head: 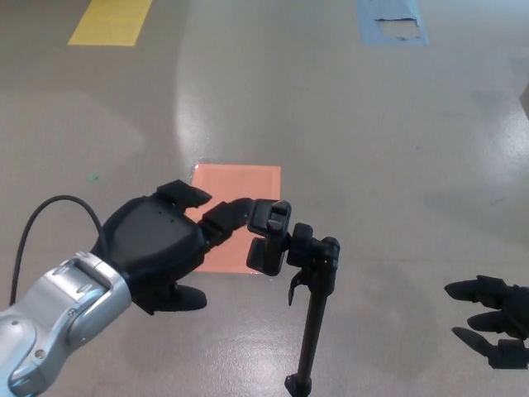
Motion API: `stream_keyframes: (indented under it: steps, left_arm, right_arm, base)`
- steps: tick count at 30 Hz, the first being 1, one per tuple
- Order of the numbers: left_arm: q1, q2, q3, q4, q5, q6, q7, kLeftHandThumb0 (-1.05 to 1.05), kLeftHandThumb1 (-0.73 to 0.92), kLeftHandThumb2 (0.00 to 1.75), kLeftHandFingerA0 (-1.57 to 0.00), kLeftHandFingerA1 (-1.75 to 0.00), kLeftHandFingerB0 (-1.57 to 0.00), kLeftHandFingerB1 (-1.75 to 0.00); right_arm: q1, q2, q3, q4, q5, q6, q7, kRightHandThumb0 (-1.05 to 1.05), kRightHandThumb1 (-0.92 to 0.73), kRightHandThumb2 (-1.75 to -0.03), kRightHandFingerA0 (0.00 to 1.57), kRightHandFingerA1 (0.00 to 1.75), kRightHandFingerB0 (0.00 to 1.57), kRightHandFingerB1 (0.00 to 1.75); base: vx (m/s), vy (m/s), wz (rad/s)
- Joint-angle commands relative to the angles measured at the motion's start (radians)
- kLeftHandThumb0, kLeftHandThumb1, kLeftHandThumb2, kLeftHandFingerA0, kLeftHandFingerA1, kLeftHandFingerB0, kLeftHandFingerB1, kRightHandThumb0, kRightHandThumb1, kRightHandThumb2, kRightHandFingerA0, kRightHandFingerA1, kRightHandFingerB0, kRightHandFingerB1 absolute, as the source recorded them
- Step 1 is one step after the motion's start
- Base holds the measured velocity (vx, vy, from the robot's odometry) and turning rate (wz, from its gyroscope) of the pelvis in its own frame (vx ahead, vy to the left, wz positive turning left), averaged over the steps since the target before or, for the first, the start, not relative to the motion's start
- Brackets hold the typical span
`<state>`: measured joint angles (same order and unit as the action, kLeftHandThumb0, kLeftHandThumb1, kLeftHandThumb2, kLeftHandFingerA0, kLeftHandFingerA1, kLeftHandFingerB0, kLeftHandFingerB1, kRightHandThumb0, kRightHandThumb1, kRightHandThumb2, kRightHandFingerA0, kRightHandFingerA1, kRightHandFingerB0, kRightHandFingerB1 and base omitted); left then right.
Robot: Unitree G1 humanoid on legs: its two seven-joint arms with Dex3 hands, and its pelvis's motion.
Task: The robot uses its left hand to grab the top of a phone stand kept on the floor and tilt it upwards to adjust its angle
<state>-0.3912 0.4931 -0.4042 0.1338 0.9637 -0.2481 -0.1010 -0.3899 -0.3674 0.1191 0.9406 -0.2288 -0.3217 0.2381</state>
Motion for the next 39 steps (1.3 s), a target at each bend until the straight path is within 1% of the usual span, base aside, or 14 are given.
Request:
stream_keyframes:
  steps: [1, 9, 15, 16, 17, 22, 26, 29, 33, 34, 36, 37, 38, 39]
  left_arm:
    - [-0.001, -0.003, -0.002, 0.012, 0.043, 0.103, -0.036, -0.75, 0.56, 0.9, -0.1, -0.36, 0.0, -0.16]
    - [-0.018, 0.004, -0.011, 0.019, 0.052, 0.127, -0.059, -0.77, 0.57, 0.91, -0.11, -0.33, 0.0, -0.14]
    - [-0.016, -0.001, 0.018, 0.104, 0.016, 0.138, 0.004, -0.75, 0.57, 0.9, -0.1, -0.35, 0.0, -0.15]
    - [-0.018, -0.001, 0.026, 0.132, 0.003, 0.138, 0.008, -0.8, 0.62, 0.95, -0.18, -0.35, 0.0, -0.12]
    - [-0.019, 0.001, 0.041, 0.19, -0.021, 0.129, 0.031, -0.81, 0.65, 0.98, -0.09, -0.41, 0.0, -0.14]
    - [-0.024, 0.0, 0.082, 0.365, -0.074, 0.109, 0.105, -0.84, 0.74, 1.06, -0.1, -0.4, 0.0, -0.14]
    - [-0.031, -0.006, 0.1, 0.474, -0.103, 0.093, 0.145, -0.82, 0.73, 1.06, -0.07, -0.42, 0.0, -0.16]
    - [-0.02, -0.012, 0.129, 0.627, -0.149, 0.063, 0.214, -0.78, 0.7, 1.04, -0.17, -0.47, 0.0, -0.25]
    - [0.0, -0.008, 0.152, 0.722, -0.184, 0.028, 0.257, -0.8, 0.72, 1.06, -0.17, -0.47, 0.0, -0.24]
    - [0.01, -0.011, 0.174, 0.767, -0.214, 0.013, 0.266, -0.76, 0.79, 0.7, -0.17, -0.32, -0.08, -0.2]
    - [0.014, -0.014, 0.193, 0.802, -0.241, -0.002, 0.274, -0.76, 0.79, 0.7, -0.17, -0.32, -0.08, -0.2]
    - [0.02, -0.014, 0.217, 0.846, -0.27, -0.016, 0.275, -0.77, 0.69, 0.97, -0.13, -0.42, -0.05, -0.31]
    - [0.019, -0.015, 0.222, 0.86, -0.277, -0.021, 0.276, -0.77, 0.69, 0.97, -0.13, -0.42, -0.05, -0.31]
    - [0.023, -0.015, 0.231, 0.878, -0.286, -0.033, 0.28, -0.36, 0.5, 1.06, 0.0, -0.46, 0.0, -0.47]
  right_arm:
    - [-0.012, -0.018, -0.01, 0.001, 0.011, 0.011, 0.015, -0.65, -0.71, -0.6, 0.34, 0.4, 0.32, 0.34]
    - [-0.029, -0.018, -0.015, 0.001, 0.012, 0.019, 0.022, -0.65, -0.71, -0.61, 0.35, 0.39, 0.31, 0.33]
    - [-0.037, -0.017, -0.017, 0.004, 0.012, 0.018, 0.026, -0.67, -0.7, -0.6, 0.34, 0.39, 0.31, 0.33]
    - [-0.033, -0.017, -0.017, 0.002, 0.011, 0.019, 0.025, -0.65, -0.69, -0.6, 0.34, 0.39, 0.32, 0.34]
    - [-0.026, -0.016, -0.016, 0.0, 0.011, 0.022, 0.025, -0.65, -0.69, -0.6, 0.34, 0.39, 0.32, 0.34]
    - [-0.012, -0.015, -0.013, -0.001, 0.006, 0.024, 0.022, -0.65, -0.69, -0.6, 0.34, 0.39, 0.32, 0.33]
    - [0.007, -0.013, -0.017, -0.005, 0.012, 0.017, 0.024, -0.64, -0.69, -0.6, 0.34, 0.39, 0.31, 0.33]
    - [0.036, -0.01, -0.016, -0.013, 0.011, 0.016, 0.017, -0.63, -0.7, -0.61, 0.34, 0.38, 0.31, 0.33]
    - [0.058, -0.003, -0.02, -0.014, 0.02, 0.01, 0.017, -0.61, -0.7, -0.6, 0.34, 0.39, 0.31, 0.34]
    - [0.064, 0.003, -0.025, -0.007, 0.025, 0.004, 0.015, -0.61, -0.69, -0.61, 0.33, 0.4, 0.29, 0.35]
    - [0.065, 0.006, -0.029, 0.0, 0.03, -0.001, 0.013, -0.61, -0.69, -0.61, 0.33, 0.4, 0.29, 0.35]
    - [0.07, 0.009, -0.032, 0.0, 0.032, 0.005, 0.011, -0.61, -0.7, -0.61, 0.32, 0.4, 0.29, 0.34]
    - [0.071, 0.01, -0.033, 0.0, 0.032, 0.007, 0.011, -0.61, -0.7, -0.61, 0.32, 0.4, 0.29, 0.34]
    - [0.077, 0.011, -0.034, 0.0, 0.031, 0.007, 0.008, -0.61, -0.7, -0.61, 0.32, 0.4, 0.29, 0.35]
  base:
    - [0.0, 0.0, 0.0]
    - [0.0, 0.0, 0.0]
    - [0.0, 0.0, 0.0]
    - [0.0, 0.0, 0.0]
    - [0.0, 0.0, 0.0]
    - [0.0, 0.0, 0.0]
    - [0.0, 0.0, 0.0]
    - [0.0, 0.0, 0.0]
    - [0.0, 0.0, 0.0]
    - [0.0, 0.0, 0.0]
    - [0.0, 0.0, 0.0]
    - [0.0, 0.0, 0.0]
    - [0.0, 0.0, 0.0]
    - [0.0, 0.0, 0.0]
